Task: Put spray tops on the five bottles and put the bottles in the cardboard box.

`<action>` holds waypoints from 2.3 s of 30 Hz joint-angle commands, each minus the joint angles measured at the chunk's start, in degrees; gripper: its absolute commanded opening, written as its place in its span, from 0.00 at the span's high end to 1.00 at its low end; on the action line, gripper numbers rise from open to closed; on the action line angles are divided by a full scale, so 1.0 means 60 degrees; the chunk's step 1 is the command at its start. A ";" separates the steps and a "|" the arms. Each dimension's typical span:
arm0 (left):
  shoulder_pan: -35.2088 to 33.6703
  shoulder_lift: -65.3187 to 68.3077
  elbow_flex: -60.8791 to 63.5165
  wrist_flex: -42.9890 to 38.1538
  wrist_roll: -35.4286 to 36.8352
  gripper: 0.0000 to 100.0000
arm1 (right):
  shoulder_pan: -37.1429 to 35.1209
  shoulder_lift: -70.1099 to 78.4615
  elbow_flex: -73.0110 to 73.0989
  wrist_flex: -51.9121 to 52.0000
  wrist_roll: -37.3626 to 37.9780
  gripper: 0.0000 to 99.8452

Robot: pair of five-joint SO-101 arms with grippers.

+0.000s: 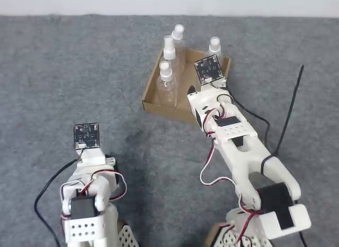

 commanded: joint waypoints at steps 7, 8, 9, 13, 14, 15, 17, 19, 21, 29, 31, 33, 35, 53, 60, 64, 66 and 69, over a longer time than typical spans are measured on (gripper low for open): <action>0.0000 -0.0220 -0.0183 0.0059 -0.0059 0.99 | 0.0066 -0.0857 -0.0190 0.0916 -0.0059 0.74; 0.0000 -0.0220 -0.0183 0.0059 -0.0059 0.99 | 0.0066 -0.0960 -0.0190 0.1048 -0.0073 0.74; 0.0000 -0.0220 -0.0183 0.0059 -0.0059 0.99 | 0.0081 -0.1048 -0.0190 0.1165 -0.0073 0.74; 0.0000 -0.0220 -0.0183 0.0059 -0.0059 0.99 | 0.0081 -0.1399 -0.0161 0.1575 -0.0088 0.74; 0.0000 -0.0220 -0.0183 0.0059 -0.0059 0.99 | 0.0081 -0.1473 -0.0147 0.1663 -0.0088 0.74; 0.0000 -0.0220 -0.0183 0.0059 -0.0059 0.99 | 0.0081 -0.1560 -0.0147 0.1766 -0.0088 0.74; 0.0000 -0.0220 -0.0183 0.0059 -0.0059 0.99 | 0.0081 -0.1736 -0.0147 0.1971 -0.0088 0.74; 0.0000 -0.0220 -0.0183 0.0059 -0.0059 0.99 | 0.0081 -0.1897 -0.0147 0.2190 -0.0103 0.74; 0.0000 -0.0220 -0.0183 0.0059 -0.0059 0.99 | 0.0081 -0.2073 -0.0147 0.2396 -0.0103 0.74; 0.0000 -0.0220 -0.0183 0.0059 -0.0059 0.99 | 0.0081 -0.2645 -0.0147 0.3304 -0.0103 0.74; 0.0000 -0.0220 -0.0183 0.0059 -0.0059 0.99 | 0.0081 -0.2762 -0.0147 0.3465 -0.0103 0.74; 0.0000 -0.0220 -0.0183 0.0059 -0.0059 0.99 | 0.0095 -0.2821 -0.0147 0.3553 -0.0103 0.74; 0.0000 -0.0220 -0.0183 0.0059 -0.0059 0.99 | 0.0125 -0.2835 -0.0147 0.3612 -0.0103 0.74; 0.0000 -0.0220 -0.0183 0.0059 -0.0059 0.99 | 0.0300 -0.2835 -0.0132 0.3582 -0.0103 0.84; 0.0000 -0.0220 -0.0183 0.0059 -0.0059 0.99 | 0.0388 -0.2835 -0.0132 0.3582 -0.0103 0.84; 0.0000 -0.0220 -0.0183 0.0059 -0.0059 0.99 | 0.0388 -0.2835 -0.0132 0.3597 -0.0103 0.84; 0.0000 -0.0220 -0.0183 0.0059 -0.0059 0.99 | 0.0388 -0.2835 -0.0132 0.3597 -0.0088 0.84; 0.0000 -0.0220 -0.0183 0.0059 -0.0059 0.99 | 0.0388 -0.2835 -0.0132 0.3597 -0.0059 0.84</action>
